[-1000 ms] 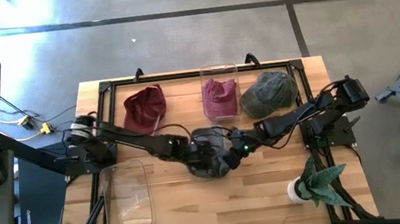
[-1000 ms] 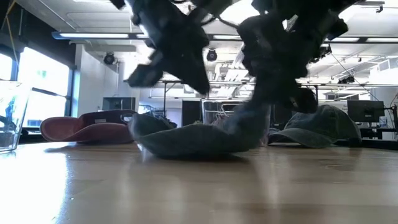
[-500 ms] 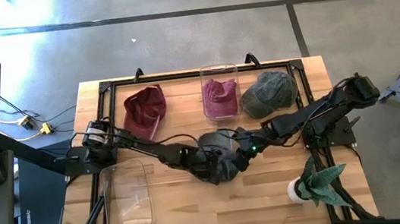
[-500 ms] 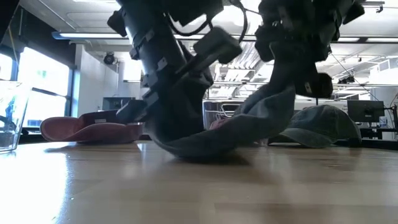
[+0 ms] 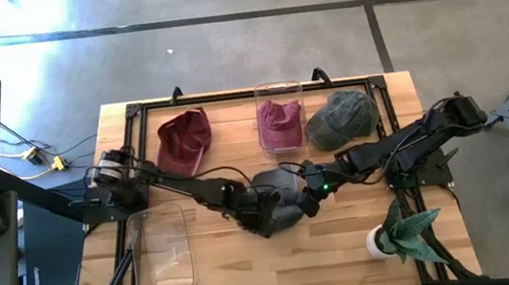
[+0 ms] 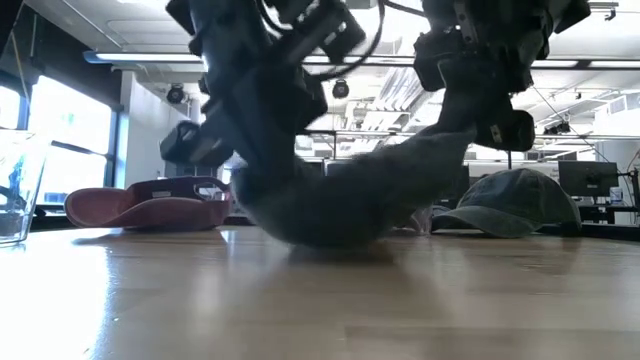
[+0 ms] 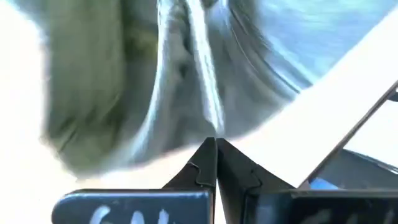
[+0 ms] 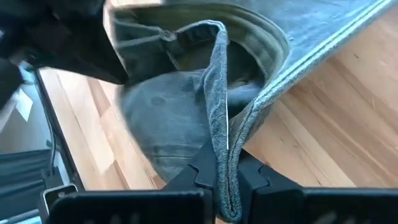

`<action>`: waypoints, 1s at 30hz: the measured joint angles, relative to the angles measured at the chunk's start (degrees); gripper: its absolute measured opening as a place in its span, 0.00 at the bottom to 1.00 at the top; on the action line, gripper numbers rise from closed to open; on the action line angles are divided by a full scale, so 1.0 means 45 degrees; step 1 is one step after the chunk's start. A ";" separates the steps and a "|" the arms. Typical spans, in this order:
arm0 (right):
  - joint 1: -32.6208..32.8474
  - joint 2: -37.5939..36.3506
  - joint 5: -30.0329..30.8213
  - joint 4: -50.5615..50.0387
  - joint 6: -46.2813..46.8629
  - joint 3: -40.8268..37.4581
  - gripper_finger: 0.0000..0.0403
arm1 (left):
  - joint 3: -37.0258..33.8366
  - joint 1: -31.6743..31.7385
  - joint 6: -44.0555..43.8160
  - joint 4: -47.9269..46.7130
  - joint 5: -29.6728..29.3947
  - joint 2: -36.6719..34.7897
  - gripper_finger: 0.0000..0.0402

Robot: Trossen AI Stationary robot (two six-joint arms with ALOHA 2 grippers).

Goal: Pick & Place hat
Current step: Put the left black cap into the bottom transparent bin

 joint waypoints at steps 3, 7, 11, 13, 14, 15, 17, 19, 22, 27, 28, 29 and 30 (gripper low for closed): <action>0.0000 0.0001 0.0095 -0.0027 -0.0151 0.0000 0.02 | 0.0007 -0.0147 0.0623 0.0888 -0.0873 -0.0501 0.00; 0.0000 0.0004 0.0123 -0.0077 -0.0331 0.0000 0.03 | -0.0018 -0.0157 0.1178 0.2778 -0.2204 -0.0455 0.00; 0.0000 0.0004 -0.0041 -0.0115 -0.0332 -0.0005 0.03 | 0.0078 -0.0147 0.1109 0.4631 -0.2838 0.0434 0.00; 0.0021 0.0004 -0.0194 -0.0029 -0.0323 -0.0005 0.02 | -0.0087 -0.0147 0.0756 0.3897 -0.3354 0.0776 0.00; 0.0067 -0.0012 -0.0262 0.0041 -0.0317 -0.0005 0.02 | -0.0067 -0.0147 0.0538 0.4243 -0.3438 0.1069 0.00; 0.0120 -0.0057 -0.0310 0.0063 -0.0322 -0.0007 0.02 | 0.0051 -0.0147 0.0293 0.4583 -0.3438 0.1402 0.00; 0.0213 -0.0195 -0.0342 0.0205 -0.0271 -0.0024 0.02 | 0.0006 -0.0161 0.0140 0.4471 -0.3376 0.1742 0.00; 0.0330 -0.0340 -0.0396 0.0244 -0.0217 -0.0019 0.03 | -0.0031 -0.0244 0.0135 0.4804 -0.3247 0.2056 0.00; 0.0423 -0.0438 -0.0644 0.0470 -0.0094 -0.0019 0.03 | 0.0004 -0.0238 0.0046 0.5843 -0.2967 0.2571 0.00; 0.0370 -0.0457 -0.1251 0.0553 0.1427 -0.0018 0.02 | 0.0011 -0.0113 -0.0432 0.5640 -0.2345 0.2544 0.00; 0.0355 -0.0455 -0.1269 0.0523 0.1629 -0.0019 0.02 | 0.0011 -0.0072 -0.0640 0.5389 -0.2246 0.2542 0.00; 0.0324 -0.0448 -0.1267 0.0406 0.1657 -0.0019 0.02 | 0.0011 -0.0030 -0.0799 0.5224 -0.2113 0.2541 0.00; 0.0309 -0.0448 -0.1227 0.0169 0.1671 -0.0019 0.02 | 0.0016 0.0024 -0.0862 0.5127 -0.1986 0.2539 0.00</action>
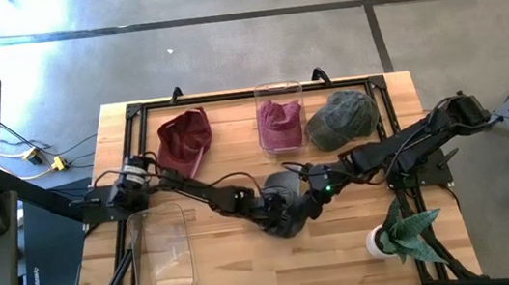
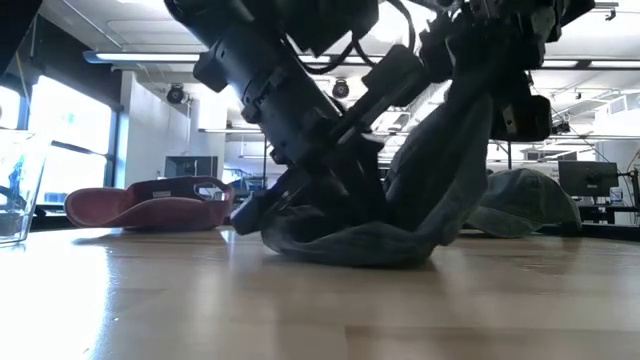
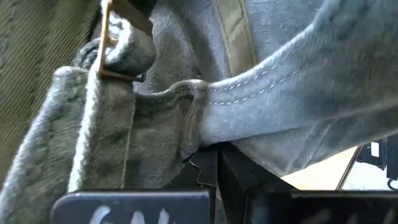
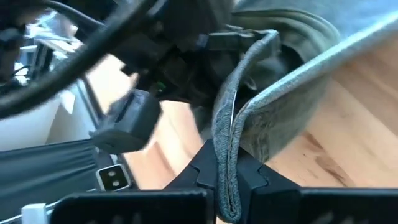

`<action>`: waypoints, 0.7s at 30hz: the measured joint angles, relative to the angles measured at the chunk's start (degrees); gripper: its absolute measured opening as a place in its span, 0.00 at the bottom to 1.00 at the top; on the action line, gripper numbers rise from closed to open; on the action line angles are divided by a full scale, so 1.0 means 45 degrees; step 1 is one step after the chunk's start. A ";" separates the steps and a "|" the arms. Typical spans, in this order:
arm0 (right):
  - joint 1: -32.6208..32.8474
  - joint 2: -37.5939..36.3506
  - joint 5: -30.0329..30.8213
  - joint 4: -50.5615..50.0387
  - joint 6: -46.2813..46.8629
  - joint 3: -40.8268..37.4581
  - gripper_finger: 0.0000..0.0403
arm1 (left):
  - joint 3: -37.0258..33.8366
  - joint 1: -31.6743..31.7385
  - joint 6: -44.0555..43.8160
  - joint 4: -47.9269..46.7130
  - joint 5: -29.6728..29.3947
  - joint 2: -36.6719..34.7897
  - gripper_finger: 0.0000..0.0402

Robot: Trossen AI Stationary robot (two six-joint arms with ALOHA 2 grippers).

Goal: Pick & Place hat
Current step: Put the left black cap into the bottom transparent bin

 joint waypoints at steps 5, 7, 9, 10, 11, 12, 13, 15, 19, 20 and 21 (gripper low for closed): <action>0.0002 0.0150 0.0673 -0.1711 -0.0346 0.0000 0.04 | -0.0039 0.0008 0.0001 -0.0351 0.0478 -0.0681 0.00; 0.0002 0.0277 0.0923 -0.2016 -0.0541 0.0000 0.05 | -0.0012 -0.0006 0.0004 -0.0402 0.0746 -0.1236 0.00; 0.0002 0.0353 0.1078 -0.2122 -0.0749 0.0004 0.05 | 0.0005 -0.0011 0.0001 -0.0857 0.0948 -0.1676 0.00; -0.0002 0.0359 0.1093 -0.2176 -0.0945 0.0000 0.06 | -0.0021 -0.0011 -0.0003 -0.1357 0.0940 -0.1926 0.00; -0.0057 0.0359 0.1093 -0.2264 -0.1152 0.0002 0.08 | -0.0038 -0.0011 -0.0008 -0.1803 0.0928 -0.2147 0.00; -0.0141 0.0359 0.1071 -0.2365 -0.1354 0.0005 0.10 | -0.0032 -0.0008 -0.0009 -0.1945 0.0927 -0.2306 0.00; -0.0260 0.0357 0.0982 -0.2505 -0.1507 0.0020 0.13 | -0.0005 -0.0001 -0.0005 -0.2196 0.0919 -0.2482 0.00; -0.0580 0.0324 0.0614 -0.3016 -0.1829 0.0024 0.20 | -0.0028 0.0003 0.0001 -0.3286 0.0892 -0.2979 0.00; -0.1295 -0.0034 -0.0733 -0.4380 -0.2095 0.0024 0.34 | -0.0019 -0.0001 -0.0001 -0.4603 0.0944 -0.3299 0.00; -0.1425 -0.0208 -0.1062 -0.4715 -0.2081 0.0024 0.37 | -0.0055 -0.0001 0.0033 -0.5069 0.0948 -0.3364 0.00; -0.1539 -0.0385 -0.1305 -0.4964 -0.2086 0.0024 0.39 | -0.0056 -0.0001 0.0088 -0.5197 0.0952 -0.3403 0.00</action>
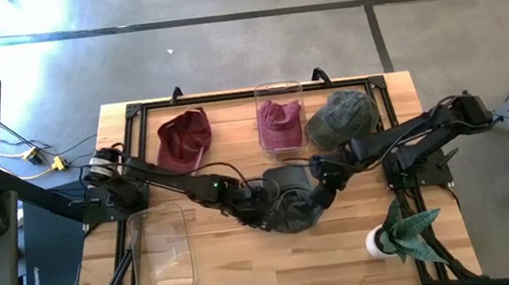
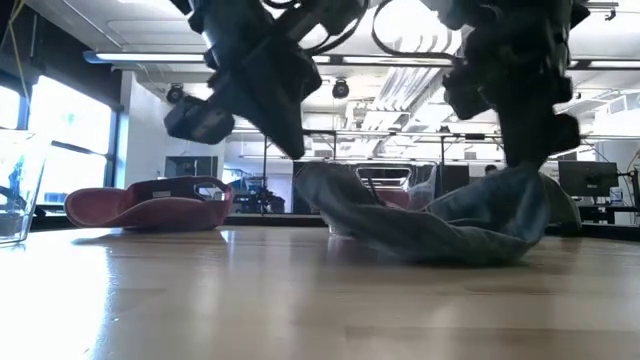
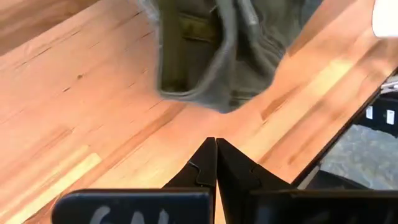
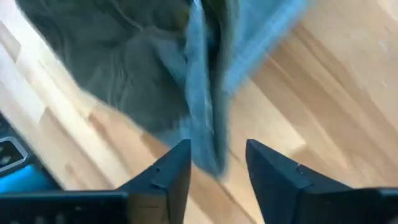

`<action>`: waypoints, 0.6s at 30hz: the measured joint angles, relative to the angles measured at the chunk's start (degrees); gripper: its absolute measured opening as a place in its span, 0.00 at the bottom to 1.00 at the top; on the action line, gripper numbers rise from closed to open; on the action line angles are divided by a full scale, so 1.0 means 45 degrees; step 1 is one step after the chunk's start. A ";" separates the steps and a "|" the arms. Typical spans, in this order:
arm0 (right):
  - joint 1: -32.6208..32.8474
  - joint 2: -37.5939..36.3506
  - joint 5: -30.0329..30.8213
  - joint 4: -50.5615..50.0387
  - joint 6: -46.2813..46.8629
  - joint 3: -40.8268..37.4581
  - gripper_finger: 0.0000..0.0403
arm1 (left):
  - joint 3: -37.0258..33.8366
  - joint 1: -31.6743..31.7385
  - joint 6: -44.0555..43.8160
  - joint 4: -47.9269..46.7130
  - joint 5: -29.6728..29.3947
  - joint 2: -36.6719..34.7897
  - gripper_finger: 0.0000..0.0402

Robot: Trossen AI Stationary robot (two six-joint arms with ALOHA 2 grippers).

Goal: Pick & Place hat
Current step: Put the left black cap into the bottom transparent bin

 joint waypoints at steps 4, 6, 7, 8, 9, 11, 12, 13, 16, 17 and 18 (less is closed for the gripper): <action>-0.0067 -0.0806 -0.0250 0.0436 -0.0179 0.0000 0.41 | 0.0037 0.0000 0.0845 -0.1088 0.0089 -0.0132 0.00; 0.0118 -0.0912 -0.0157 0.1595 -0.0249 0.0000 0.37 | 0.0027 0.0009 0.1566 -0.1582 0.0339 -0.0298 0.00; 0.0240 -0.0879 0.0032 0.2346 -0.0282 0.0001 0.34 | 0.0048 0.0034 0.1876 -0.1647 0.0382 -0.0348 0.00; 0.0336 -0.0694 0.0260 0.3026 -0.0341 0.0015 0.31 | 0.0054 0.0095 0.2176 -0.1712 0.0378 -0.0351 0.00; 0.0414 -0.0374 0.0517 0.3689 -0.0344 0.0019 0.26 | 0.0048 0.0107 0.2458 -0.1903 0.0375 -0.0378 0.00; 0.0462 0.0387 0.1129 0.4435 -0.0280 0.0024 0.16 | 0.0003 0.0092 0.2884 -0.2466 0.0272 -0.0632 0.00; 0.0472 0.0852 0.1451 0.4528 -0.0186 0.0024 0.10 | 0.0032 0.0131 0.3029 -0.2416 0.0274 -0.0722 0.00; 0.0467 0.1285 0.1780 0.4520 -0.0033 0.0011 0.05 | 0.0095 0.0214 0.3214 -0.2382 0.0270 -0.0739 0.00; 0.0467 0.2491 0.2929 0.4228 0.0957 0.0000 0.04 | -0.0008 0.0270 0.3771 -0.3341 0.0258 -0.0909 0.00; 0.0467 0.2831 0.3236 0.4008 0.1339 0.0000 0.05 | 0.0000 0.0306 0.3934 -0.3176 0.0261 -0.0942 0.00; 0.0472 0.3084 0.3626 0.3722 0.1627 0.0012 0.05 | 0.0071 0.0410 0.4044 -0.3079 0.0262 -0.0949 0.00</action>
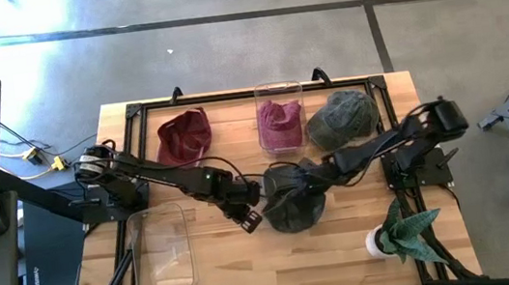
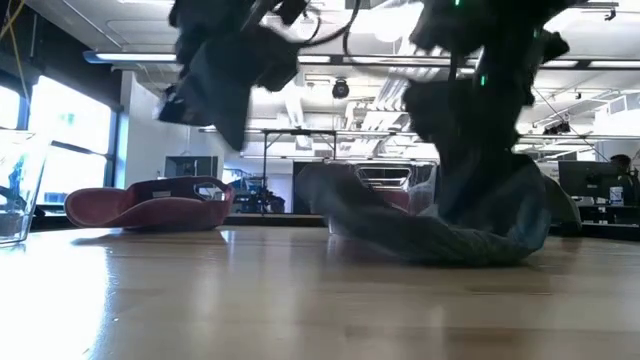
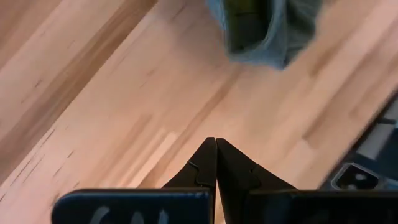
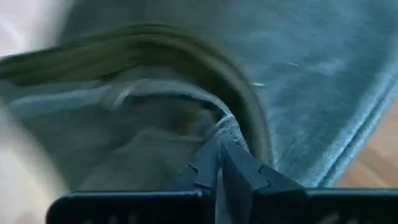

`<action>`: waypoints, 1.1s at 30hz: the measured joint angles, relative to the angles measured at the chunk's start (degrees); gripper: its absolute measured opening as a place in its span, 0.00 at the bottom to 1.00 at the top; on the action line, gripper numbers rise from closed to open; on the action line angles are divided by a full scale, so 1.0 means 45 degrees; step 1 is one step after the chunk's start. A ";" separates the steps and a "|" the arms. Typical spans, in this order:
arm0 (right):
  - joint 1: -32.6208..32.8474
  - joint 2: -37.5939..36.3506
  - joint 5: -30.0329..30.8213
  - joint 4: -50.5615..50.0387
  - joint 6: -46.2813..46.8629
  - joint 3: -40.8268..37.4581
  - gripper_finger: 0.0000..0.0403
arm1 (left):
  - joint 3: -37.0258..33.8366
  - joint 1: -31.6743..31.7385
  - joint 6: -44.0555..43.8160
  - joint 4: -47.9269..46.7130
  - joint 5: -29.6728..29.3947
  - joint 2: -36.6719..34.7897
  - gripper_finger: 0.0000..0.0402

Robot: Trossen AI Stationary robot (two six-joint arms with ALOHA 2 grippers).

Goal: Pick & Place hat
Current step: Put the left black cap into the bottom transparent bin

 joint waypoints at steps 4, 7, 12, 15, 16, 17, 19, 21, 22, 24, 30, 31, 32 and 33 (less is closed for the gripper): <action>0.0087 0.0377 0.1266 -0.1489 0.0402 0.0557 0.01 | -0.0069 0.0102 0.0452 -0.1026 -0.0111 -0.0443 0.00; 0.0078 -0.0114 0.1397 -0.2040 0.0107 0.1287 0.02 | 0.0010 0.0106 0.0900 -0.1242 -0.0510 -0.0783 0.00; 0.0130 -0.0911 0.0931 -0.1942 -0.0261 0.1961 0.06 | 0.0022 0.0274 0.2368 -0.1626 -0.1331 -0.1478 0.00; 0.0507 -0.1096 0.0274 -0.1373 -0.0121 0.1921 0.07 | -0.0321 0.0490 0.3351 -0.1571 -0.1256 -0.1651 0.00; 0.0684 -0.1096 0.0001 -0.1064 0.0004 0.1795 0.07 | -0.0519 0.0686 0.3548 -0.0917 -0.1192 -0.1651 0.00; 0.0906 -0.1087 -0.0187 -0.0766 0.0213 0.1641 0.07 | -0.0849 0.0862 0.3640 -0.0619 -0.1017 -0.1655 0.00; 0.1389 -0.1086 -0.0127 -0.0321 0.0981 0.1315 0.06 | -0.1718 0.1333 0.3688 0.0072 -0.0462 -0.1643 0.01; 0.1880 -0.1086 0.0108 0.0281 0.1827 0.1053 0.05 | -0.2581 0.1953 0.3695 0.2008 0.0510 -0.1588 0.02; 0.2126 -0.1086 0.0199 0.0484 0.2187 0.0966 0.05 | -0.3033 0.2291 0.3611 0.2885 0.1109 -0.1643 0.04; 0.2627 -0.1086 0.0512 0.0568 0.2838 0.0940 0.03 | -0.3881 0.2940 0.3195 0.4760 0.2412 -0.1635 0.08; 0.3675 -0.1086 0.1584 0.1195 0.3748 0.0940 0.00 | -0.5399 0.4409 0.1114 0.8028 0.4075 -0.1597 0.31; 0.3744 -0.1086 0.1738 0.1254 0.3757 0.0945 0.00 | -0.5471 0.4561 0.0714 0.8168 0.3967 -0.1506 0.35; 0.3777 -0.1086 0.1841 0.1240 0.3762 0.0945 0.01 | -0.5499 0.4693 0.0348 0.8259 0.3776 -0.1424 0.39; 0.3779 -0.1086 0.1883 0.1203 0.3759 0.0945 0.01 | -0.5504 0.4796 0.0102 0.8234 0.3661 -0.1391 0.42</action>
